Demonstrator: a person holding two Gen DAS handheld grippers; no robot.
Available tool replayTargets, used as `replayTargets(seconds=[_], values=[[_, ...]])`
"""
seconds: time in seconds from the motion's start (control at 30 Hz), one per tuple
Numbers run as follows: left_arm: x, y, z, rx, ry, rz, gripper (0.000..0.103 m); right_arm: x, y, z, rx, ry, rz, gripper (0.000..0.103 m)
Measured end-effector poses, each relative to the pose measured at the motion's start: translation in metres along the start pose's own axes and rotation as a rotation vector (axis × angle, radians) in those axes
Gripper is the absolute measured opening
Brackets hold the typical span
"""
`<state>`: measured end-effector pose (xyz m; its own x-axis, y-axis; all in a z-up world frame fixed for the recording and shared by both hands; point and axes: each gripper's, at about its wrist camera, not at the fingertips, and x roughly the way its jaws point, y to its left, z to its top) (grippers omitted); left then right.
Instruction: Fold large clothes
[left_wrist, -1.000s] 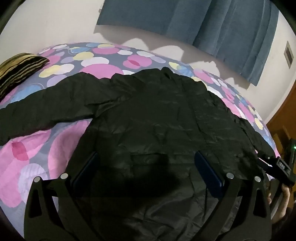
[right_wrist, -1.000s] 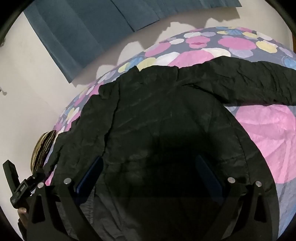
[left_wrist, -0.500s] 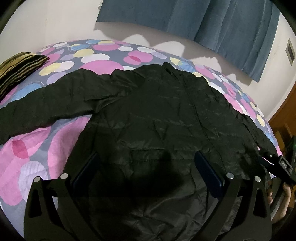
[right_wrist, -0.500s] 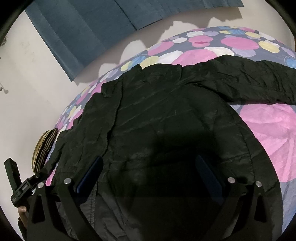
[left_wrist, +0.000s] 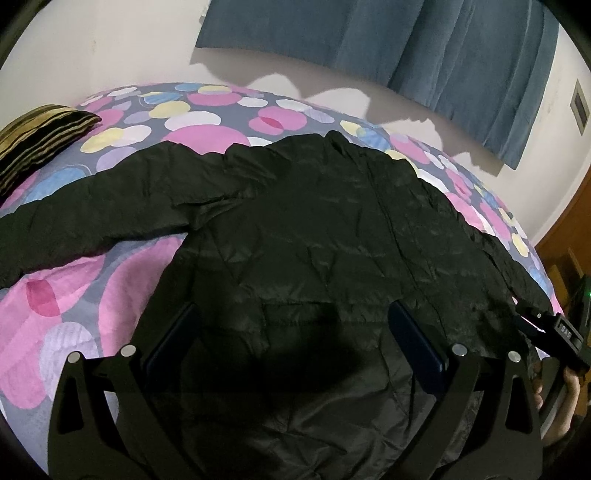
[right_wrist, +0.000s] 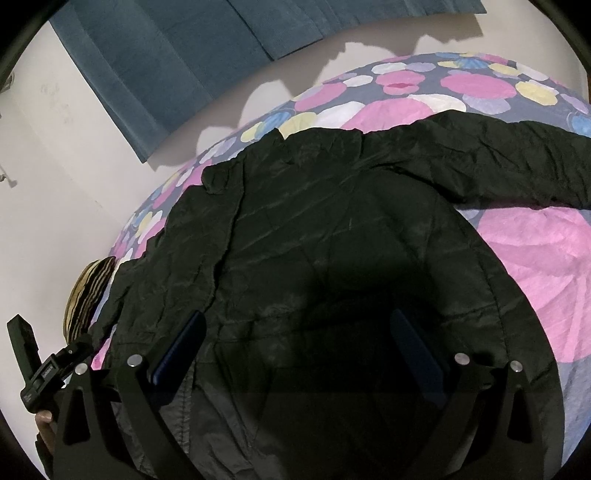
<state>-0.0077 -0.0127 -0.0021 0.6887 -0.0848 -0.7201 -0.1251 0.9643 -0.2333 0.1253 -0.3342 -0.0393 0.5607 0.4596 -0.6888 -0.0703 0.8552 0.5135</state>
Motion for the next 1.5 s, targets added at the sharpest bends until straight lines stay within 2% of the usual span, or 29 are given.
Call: replayTargets(seconds=[0.17,0.33,0.43,0.5,0.57,0.67,0.9,1.03,1.23,1.27,1.3,1.33,1.4,1.47,1.5], values=[[0.002,0.002,0.0,-0.01,0.004,0.012,0.101,-0.001,0.001,0.001,-0.01,-0.001,-0.014,0.099],[0.01,0.01,0.003,-0.051,0.037,-0.042,0.101,-0.007,0.0,0.005,-0.006,-0.02,-0.03,0.099],[0.009,0.013,0.004,-0.054,0.025,-0.051,0.101,-0.014,-0.006,0.009,0.006,-0.03,-0.089,0.099],[0.009,0.013,0.004,-0.05,0.016,-0.046,0.101,-0.019,-0.015,0.015,0.017,-0.035,-0.095,0.099],[0.009,0.015,0.003,-0.054,0.009,-0.045,0.101,-0.026,-0.033,0.023,0.054,-0.044,-0.089,0.099],[0.009,0.019,0.002,-0.065,-0.007,-0.048,0.101,-0.044,-0.074,0.035,0.141,-0.086,-0.134,0.099],[0.01,0.024,0.006,-0.073,-0.042,-0.049,0.101,-0.086,-0.207,0.038,0.467,-0.204,-0.265,0.099],[0.017,0.029,0.006,-0.086,-0.033,-0.021,0.101,-0.101,-0.271,0.033,0.664,-0.283,-0.24,0.098],[0.026,0.036,0.002,-0.117,-0.017,0.0,0.101,-0.11,-0.306,0.049,0.73,-0.408,-0.248,0.097],[0.027,0.036,0.002,-0.119,-0.017,0.001,0.101,-0.11,-0.313,0.051,0.749,-0.425,-0.244,0.095],[0.028,0.037,0.002,-0.12,-0.017,0.004,0.101,-0.109,-0.318,0.051,0.768,-0.442,-0.243,0.084],[0.028,0.036,0.002,-0.119,-0.017,0.006,0.101,-0.111,-0.323,0.051,0.784,-0.457,-0.262,0.066],[0.029,0.036,0.003,-0.114,-0.012,0.009,0.101,-0.109,-0.332,0.052,0.819,-0.446,-0.306,0.048],[0.029,0.036,0.003,-0.111,-0.01,0.011,0.101,-0.106,-0.337,0.056,0.829,-0.451,-0.3,0.042],[0.029,0.037,0.004,-0.11,-0.011,0.012,0.101,-0.107,-0.337,0.058,0.82,-0.447,-0.309,0.034]])
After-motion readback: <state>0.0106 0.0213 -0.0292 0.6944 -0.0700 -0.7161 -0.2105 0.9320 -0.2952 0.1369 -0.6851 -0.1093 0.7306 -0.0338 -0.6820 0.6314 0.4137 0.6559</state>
